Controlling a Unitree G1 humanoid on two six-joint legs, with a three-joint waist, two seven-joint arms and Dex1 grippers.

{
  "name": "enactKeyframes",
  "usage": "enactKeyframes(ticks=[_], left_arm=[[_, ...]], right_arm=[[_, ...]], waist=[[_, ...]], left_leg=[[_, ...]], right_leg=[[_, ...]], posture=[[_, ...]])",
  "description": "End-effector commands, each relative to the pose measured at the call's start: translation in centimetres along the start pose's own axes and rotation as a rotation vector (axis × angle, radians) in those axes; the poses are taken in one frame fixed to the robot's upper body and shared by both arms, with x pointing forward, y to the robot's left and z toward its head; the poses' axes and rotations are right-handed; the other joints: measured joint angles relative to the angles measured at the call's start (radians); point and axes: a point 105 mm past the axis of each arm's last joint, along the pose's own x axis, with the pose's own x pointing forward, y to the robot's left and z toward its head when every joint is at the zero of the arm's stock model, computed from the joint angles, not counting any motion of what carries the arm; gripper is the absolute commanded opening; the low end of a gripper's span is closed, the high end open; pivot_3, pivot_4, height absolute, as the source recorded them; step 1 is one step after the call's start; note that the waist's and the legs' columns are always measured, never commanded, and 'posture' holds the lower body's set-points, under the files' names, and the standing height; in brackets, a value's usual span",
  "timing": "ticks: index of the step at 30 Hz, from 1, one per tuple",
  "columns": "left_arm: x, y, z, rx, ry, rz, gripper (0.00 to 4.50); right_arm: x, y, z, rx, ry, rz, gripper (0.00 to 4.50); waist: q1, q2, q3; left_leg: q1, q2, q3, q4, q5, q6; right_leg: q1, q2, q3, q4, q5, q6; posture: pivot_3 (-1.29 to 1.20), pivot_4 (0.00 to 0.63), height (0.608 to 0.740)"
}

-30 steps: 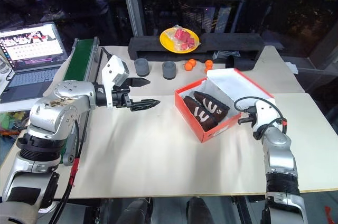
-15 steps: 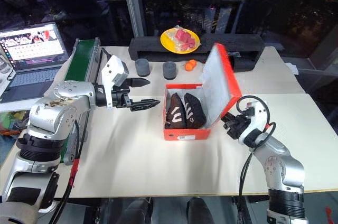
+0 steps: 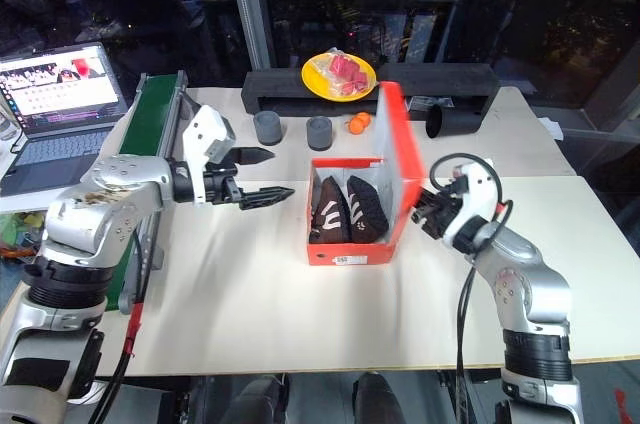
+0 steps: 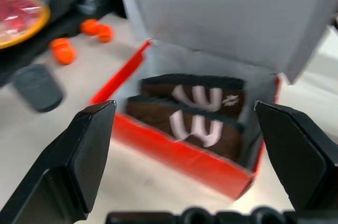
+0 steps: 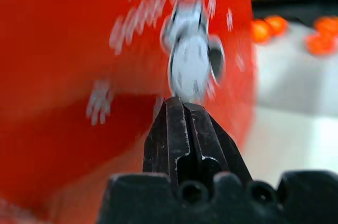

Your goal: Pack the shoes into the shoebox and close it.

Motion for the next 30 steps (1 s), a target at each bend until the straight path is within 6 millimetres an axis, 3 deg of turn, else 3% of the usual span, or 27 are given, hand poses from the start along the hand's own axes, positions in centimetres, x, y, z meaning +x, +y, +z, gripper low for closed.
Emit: enactKeyframes(ticks=[1,5,9,13,16,18,21,26,27,30], left_arm=[[-1.5,0.5,0.7,0.038,-0.009,0.05,4.5],[-1.8,0.6,0.8,0.021,-0.021,0.075,4.5],[-1.4,-0.1,0.2,-0.004,-0.018,0.072,4.5],[-0.8,-0.6,-0.8,-0.04,-0.021,0.085,4.5],[-0.1,-0.8,-1.7,-0.079,-0.022,0.121,4.5],[0.1,-0.8,-2.0,-0.092,-0.024,0.138,4.5],[0.4,-1.1,-2.7,-0.125,-0.044,0.158,4.5],[1.1,-1.1,-2.9,-0.191,-0.141,0.263,4.5],[1.2,-1.2,-3.0,-0.192,-0.15,0.272,4.5],[1.0,0.1,-3.5,-0.221,-0.209,0.387,4.5]], right_arm=[[1.3,2.1,2.1,-0.048,-0.033,0.104,0.02],[2.7,3.7,1.7,-0.054,0.006,0.179,0.02],[4.5,4.3,-2.4,-0.133,0.17,0.174,0.02],[5.0,4.1,-6.2,-0.184,0.308,0.159,0.02],[4.7,3.2,-7.5,-0.242,0.343,0.137,0.74],[4.6,2.9,-7.4,-0.243,0.334,0.131,1.39],[3.9,2.1,-4.2,-0.203,0.247,0.088,2.48],[1.4,1.7,-1.0,-0.236,0.207,0.052,4.18],[0.9,1.4,-0.5,-0.246,0.205,0.031,4.42],[-1.7,-1.9,0.6,-0.321,0.195,-0.155,4.42]], waist=[[0.001,0.0,0.0],[0.005,0.0,0.0],[0.004,0.0,0.0],[0.004,0.0,0.0],[0.004,0.0,0.0],[0.004,0.0,0.0],[0.005,0.0,0.0],[0.013,0.0,0.0],[0.014,0.0,0.0],[0.02,-0.001,0.0]], left_leg=[[0.0,0.0,0.0,0.0,0.0,0.0],[0.0,0.0,0.0,0.0,0.0,0.0],[0.0,0.0,0.0,0.0,0.0,0.0],[0.0,0.0,0.0,0.0,0.0,0.0],[0.0,0.0,0.0,0.001,0.0,0.0],[0.0,0.0,0.0,0.001,0.0,0.0],[0.001,0.0,-0.001,0.001,0.0,0.0],[0.0,-0.001,-0.001,0.001,0.0,0.0],[0.0,-0.001,-0.001,0.001,0.0,0.0],[0.0,-0.001,-0.001,0.001,0.0,0.0]], right_leg=[[0.0,0.0,0.0,0.0,0.0,0.0],[0.0,0.0,-0.001,0.0,0.0,0.0],[0.0,0.0,-0.001,0.0,0.0,0.0],[0.0,0.0,-0.001,0.0,0.0,-0.001],[0.0,0.0,0.0,0.0,0.001,-0.001],[0.0,0.0,-0.001,0.0,0.0,0.0],[0.001,0.0,-0.001,0.001,0.0,0.0],[0.0,-0.001,-0.001,0.0,0.003,-0.005],[0.001,-0.001,-0.001,0.0,0.003,-0.005],[0.001,-0.001,-0.001,0.0,0.003,-0.005]], posture=[[0.0,0.15,0.74],[0.0,0.15,0.74],[0.0,0.15,0.74],[0.0,0.15,0.74],[0.0,0.15,0.74],[0.0,0.15,0.74],[0.0,0.15,0.74],[0.0,0.15,0.74],[0.0,0.15,0.74],[0.0,0.15,0.74]])
